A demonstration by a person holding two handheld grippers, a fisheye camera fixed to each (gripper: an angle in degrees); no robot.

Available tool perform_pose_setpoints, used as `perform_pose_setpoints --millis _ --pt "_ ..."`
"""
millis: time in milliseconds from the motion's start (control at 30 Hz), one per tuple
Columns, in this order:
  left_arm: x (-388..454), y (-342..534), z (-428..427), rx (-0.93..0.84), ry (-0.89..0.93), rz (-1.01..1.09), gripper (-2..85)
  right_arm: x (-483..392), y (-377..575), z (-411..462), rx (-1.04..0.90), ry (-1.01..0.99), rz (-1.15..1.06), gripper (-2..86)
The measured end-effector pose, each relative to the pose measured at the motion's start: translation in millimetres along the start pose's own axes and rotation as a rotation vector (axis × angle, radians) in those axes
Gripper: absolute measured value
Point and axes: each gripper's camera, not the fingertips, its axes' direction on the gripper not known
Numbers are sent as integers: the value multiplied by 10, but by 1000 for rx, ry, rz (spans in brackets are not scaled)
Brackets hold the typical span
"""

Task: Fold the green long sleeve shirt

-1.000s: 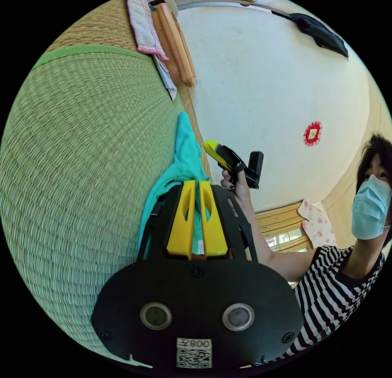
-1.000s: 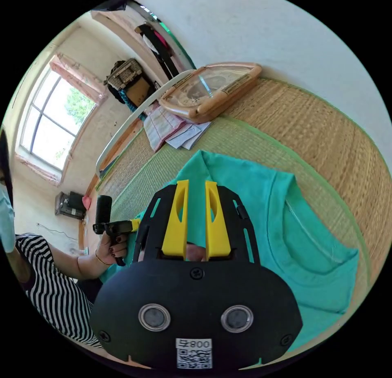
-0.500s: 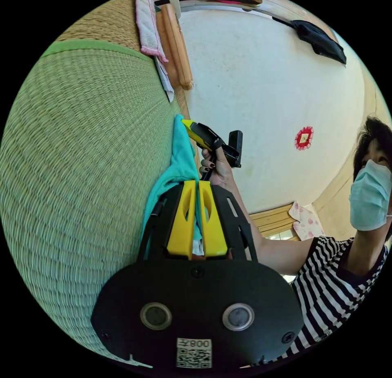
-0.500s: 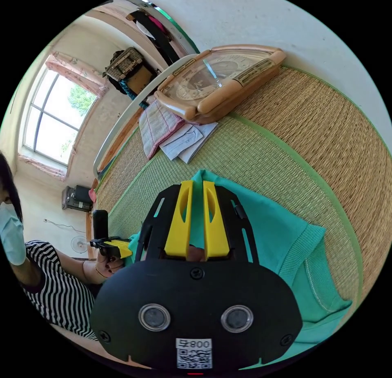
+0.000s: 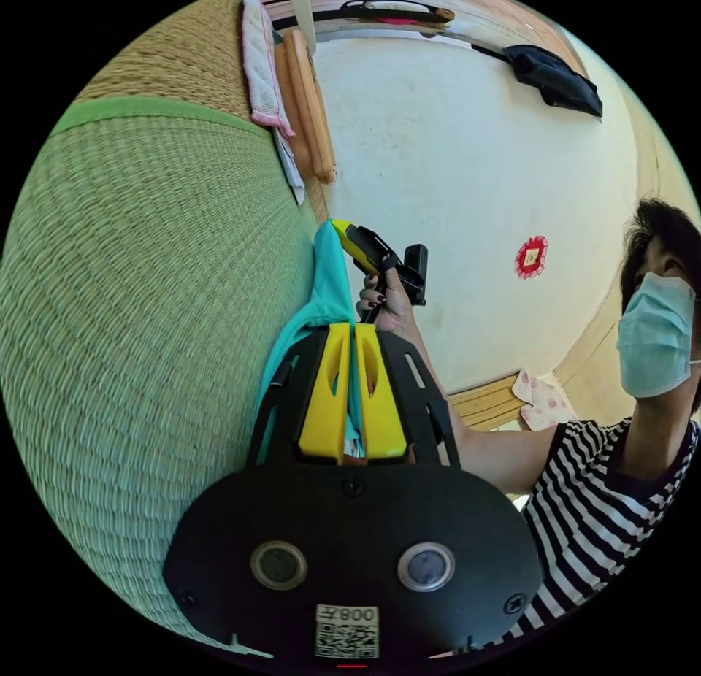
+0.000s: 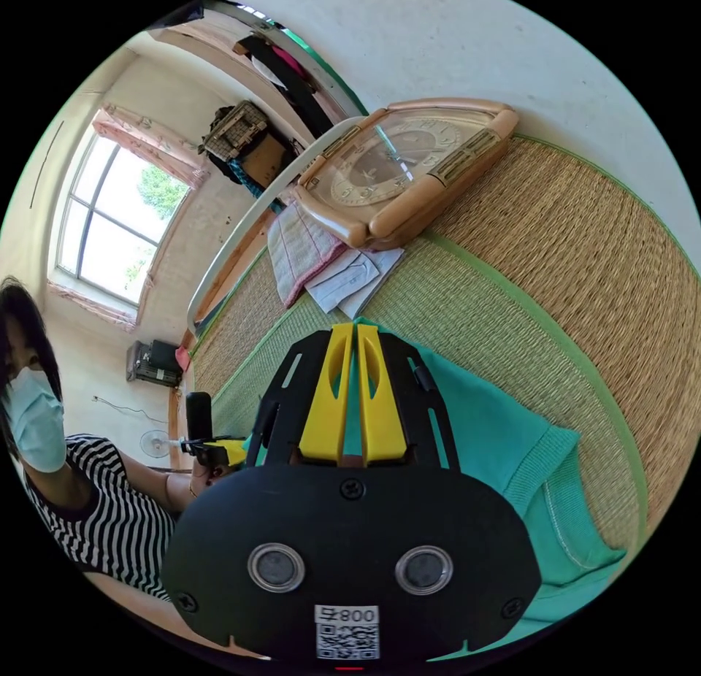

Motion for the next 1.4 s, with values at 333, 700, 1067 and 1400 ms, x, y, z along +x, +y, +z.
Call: perform_pose_setpoints --millis 333,700,1067,1400 --pt "-132 212 140 2 -42 -20 8 342 -129 -187 -13 -36 78 4" --pt "-101 346 194 26 -89 3 8 407 -245 -641 -4 -49 96 4" --pt "-83 377 243 23 -99 -20 8 269 -177 -1225 47 -31 92 1" --pt "44 350 218 30 -119 -3 9 -813 453 -1381 -5 -19 -84 0"
